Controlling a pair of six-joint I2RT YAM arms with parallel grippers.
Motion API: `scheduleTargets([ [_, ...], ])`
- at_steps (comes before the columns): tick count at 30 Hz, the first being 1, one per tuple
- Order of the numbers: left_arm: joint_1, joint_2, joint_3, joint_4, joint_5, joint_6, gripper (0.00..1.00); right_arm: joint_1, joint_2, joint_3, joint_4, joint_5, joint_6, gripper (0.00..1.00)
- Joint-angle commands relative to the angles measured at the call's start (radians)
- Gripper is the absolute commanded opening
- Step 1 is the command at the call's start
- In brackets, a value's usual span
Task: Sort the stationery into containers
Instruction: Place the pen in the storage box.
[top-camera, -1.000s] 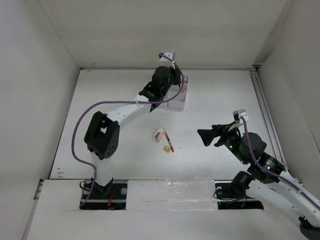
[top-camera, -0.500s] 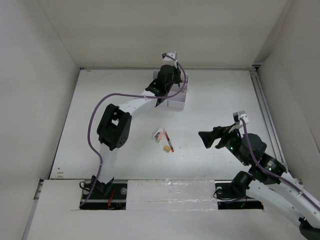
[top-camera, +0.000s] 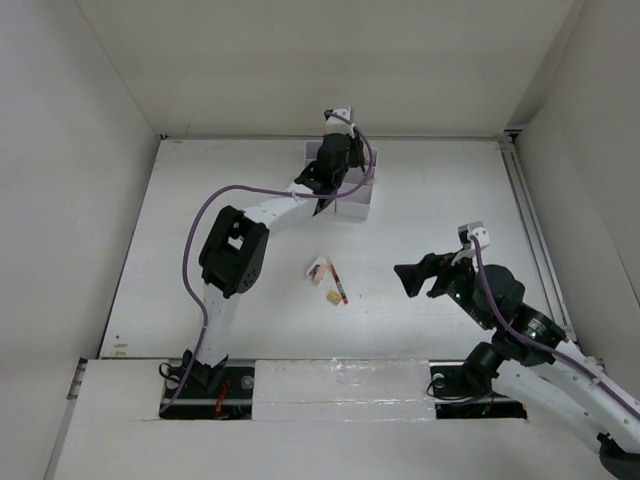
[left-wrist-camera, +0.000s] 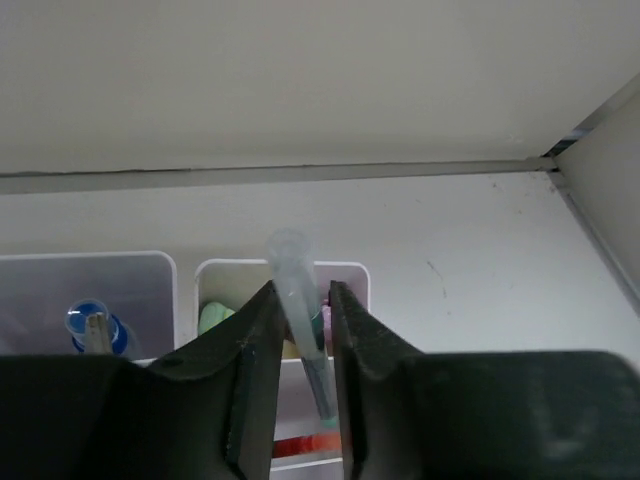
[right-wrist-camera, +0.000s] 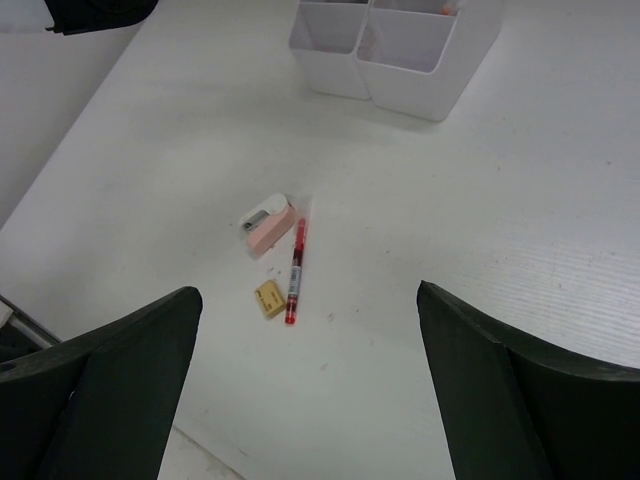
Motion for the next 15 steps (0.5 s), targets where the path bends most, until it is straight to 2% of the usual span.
scheduleTargets([
  [1, 0.001, -0.008, -0.005, 0.086, -0.009, -0.012, 0.22, -0.004, 0.012, -0.004, 0.047, -0.011, -0.02, 0.95],
  [2, 0.001, 0.001, -0.005, 0.086, 0.0, -0.012, 0.38, -0.004, 0.013, -0.004, 0.047, -0.011, -0.029, 0.95],
  [3, 0.001, 0.001, -0.005, 0.086, 0.0, -0.021, 0.46, -0.004, 0.022, -0.004, 0.056, -0.021, -0.029, 0.95],
  [8, 0.001, -0.008, -0.026, 0.086, 0.009, -0.021, 0.55, -0.004, 0.031, -0.004, 0.056, -0.021, -0.029, 0.96],
  [12, 0.001, -0.086, -0.086, 0.086, 0.009, -0.031, 0.59, -0.004, 0.065, -0.013, 0.111, -0.057, -0.061, 0.97],
  [13, -0.021, -0.139, -0.097, 0.086, -0.004, -0.031, 0.63, -0.004, 0.08, -0.013, 0.131, -0.105, -0.075, 0.99],
  [15, -0.042, -0.195, -0.097, 0.051, -0.035, -0.003, 0.83, -0.004, 0.16, -0.013, 0.162, -0.135, -0.101, 0.99],
])
